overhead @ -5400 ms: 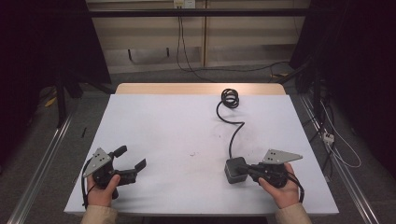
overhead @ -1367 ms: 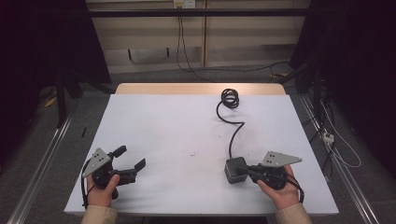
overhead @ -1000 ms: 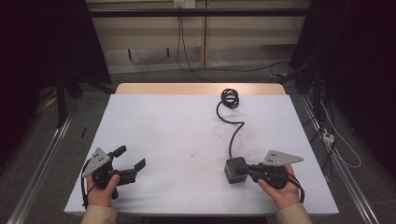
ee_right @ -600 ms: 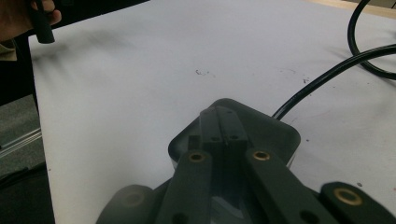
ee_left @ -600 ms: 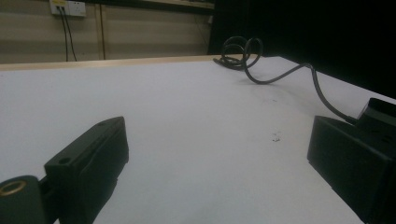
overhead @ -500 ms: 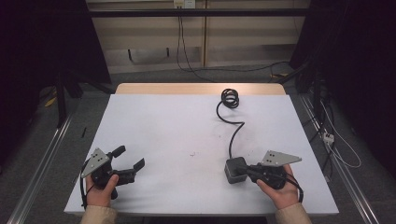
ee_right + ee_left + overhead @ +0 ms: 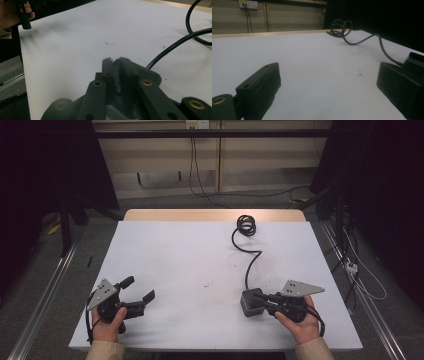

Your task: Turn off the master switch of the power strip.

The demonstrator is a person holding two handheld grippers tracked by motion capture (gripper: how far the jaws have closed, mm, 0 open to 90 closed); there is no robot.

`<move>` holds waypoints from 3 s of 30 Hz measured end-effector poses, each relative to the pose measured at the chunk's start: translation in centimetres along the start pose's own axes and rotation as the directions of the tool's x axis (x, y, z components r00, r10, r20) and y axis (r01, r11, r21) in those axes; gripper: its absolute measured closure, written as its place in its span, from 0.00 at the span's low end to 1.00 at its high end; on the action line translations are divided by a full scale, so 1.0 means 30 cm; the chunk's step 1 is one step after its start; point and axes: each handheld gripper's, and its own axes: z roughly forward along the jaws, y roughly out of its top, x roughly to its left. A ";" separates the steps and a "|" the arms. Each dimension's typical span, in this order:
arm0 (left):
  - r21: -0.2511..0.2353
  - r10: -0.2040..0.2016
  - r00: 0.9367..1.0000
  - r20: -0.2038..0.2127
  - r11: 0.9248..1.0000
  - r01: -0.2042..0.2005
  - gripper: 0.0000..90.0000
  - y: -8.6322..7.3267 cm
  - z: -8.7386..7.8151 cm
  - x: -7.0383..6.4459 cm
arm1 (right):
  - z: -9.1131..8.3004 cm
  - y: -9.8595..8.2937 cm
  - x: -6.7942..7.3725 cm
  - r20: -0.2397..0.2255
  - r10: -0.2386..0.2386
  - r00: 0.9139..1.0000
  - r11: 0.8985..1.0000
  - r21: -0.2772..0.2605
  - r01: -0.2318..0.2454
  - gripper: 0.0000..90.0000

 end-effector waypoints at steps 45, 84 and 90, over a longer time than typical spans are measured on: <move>0.001 0.003 1.000 -0.001 1.000 -0.003 0.06 -0.001 0.006 -0.003 | 0.020 0.002 0.002 0.034 0.010 0.999 1.000 0.009 -0.010 0.21; 0.000 0.004 1.000 0.000 1.000 -0.004 0.06 0.000 0.005 0.000 | -0.052 -0.050 -0.070 0.086 0.010 0.996 1.000 0.021 -0.012 0.13; 0.000 0.004 1.000 0.000 1.000 -0.004 0.06 0.000 0.005 -0.001 | -0.062 -0.059 -0.074 0.094 0.012 0.996 1.000 0.016 -0.014 0.13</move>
